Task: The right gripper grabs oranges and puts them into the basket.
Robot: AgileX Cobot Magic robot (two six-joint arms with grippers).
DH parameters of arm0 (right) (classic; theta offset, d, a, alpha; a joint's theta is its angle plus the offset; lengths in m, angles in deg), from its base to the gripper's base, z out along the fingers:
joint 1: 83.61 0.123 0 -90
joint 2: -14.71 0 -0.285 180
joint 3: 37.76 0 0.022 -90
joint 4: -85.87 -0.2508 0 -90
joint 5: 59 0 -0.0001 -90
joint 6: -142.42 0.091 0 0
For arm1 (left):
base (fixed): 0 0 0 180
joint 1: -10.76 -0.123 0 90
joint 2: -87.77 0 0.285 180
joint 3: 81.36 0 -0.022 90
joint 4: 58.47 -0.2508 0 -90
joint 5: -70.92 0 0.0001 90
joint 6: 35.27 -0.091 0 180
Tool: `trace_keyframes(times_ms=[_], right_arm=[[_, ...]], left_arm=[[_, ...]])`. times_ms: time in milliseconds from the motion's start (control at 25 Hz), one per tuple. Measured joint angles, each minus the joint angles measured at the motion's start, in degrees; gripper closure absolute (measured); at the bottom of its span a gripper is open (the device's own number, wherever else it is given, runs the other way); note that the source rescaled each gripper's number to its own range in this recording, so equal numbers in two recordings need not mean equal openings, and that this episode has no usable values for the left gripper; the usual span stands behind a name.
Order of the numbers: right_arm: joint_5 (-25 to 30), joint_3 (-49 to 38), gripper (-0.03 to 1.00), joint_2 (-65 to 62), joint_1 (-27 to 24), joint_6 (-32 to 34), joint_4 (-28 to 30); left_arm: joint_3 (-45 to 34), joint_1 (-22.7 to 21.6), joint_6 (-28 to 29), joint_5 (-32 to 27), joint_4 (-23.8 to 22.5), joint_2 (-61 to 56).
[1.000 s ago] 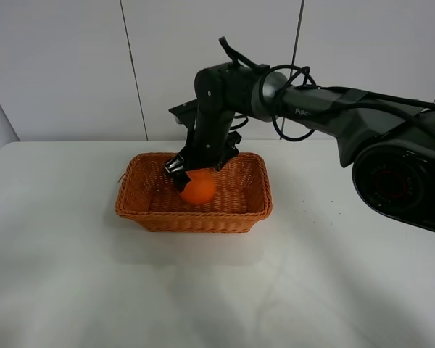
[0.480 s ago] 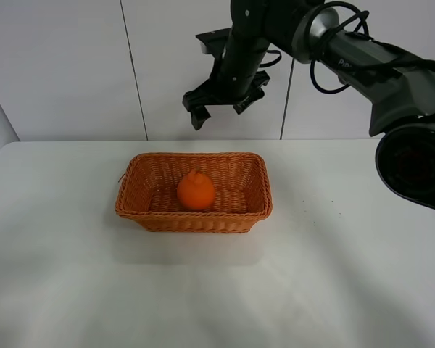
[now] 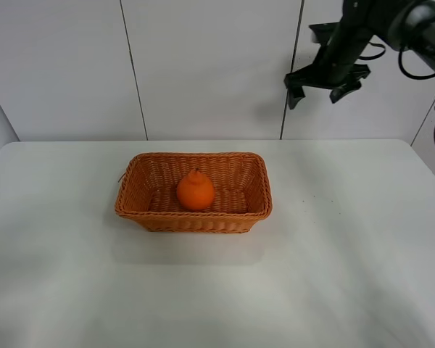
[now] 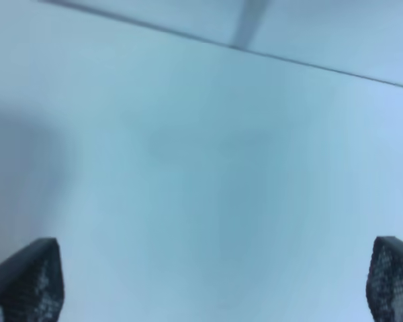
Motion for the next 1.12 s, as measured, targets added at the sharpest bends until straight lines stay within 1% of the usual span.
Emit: trace_keyframes(times_ms=[120,240,480,600,760,880,1120], right_arm=[[0.0,0.0,-0.03,0.0,-4.07,0.0,0.07],[0.0,-0.35,-0.03,0.0,-6.22,0.0,-0.04],[0.0,-3.14,-0.03,-1.17,-6.47,0.0,-0.39],[-0.05,-6.68,-0.03,-3.54,-6.41,0.0,-0.39],[-0.17,-15.43,-0.03,-10.42,-6.41,0.0,-0.39],[-0.22,-25.15,-0.03,-17.87,-6.41,0.0,-0.39],[-0.26,-50.41,-0.03,-37.55,-6.41,0.0,-1.17]], left_arm=[[0.0,0.0,0.0,0.0,0.0,0.0],[0.0,0.0,0.0,0.0,0.0,0.0],[0.0,0.0,0.0,0.0,0.0,0.0],[0.0,0.0,0.0,0.0,0.0,0.0],[0.0,0.0,0.0,0.0,0.0,0.0],[0.0,0.0,0.0,0.0,0.0,0.0],[0.0,0.0,0.0,0.0,0.0,0.0]])
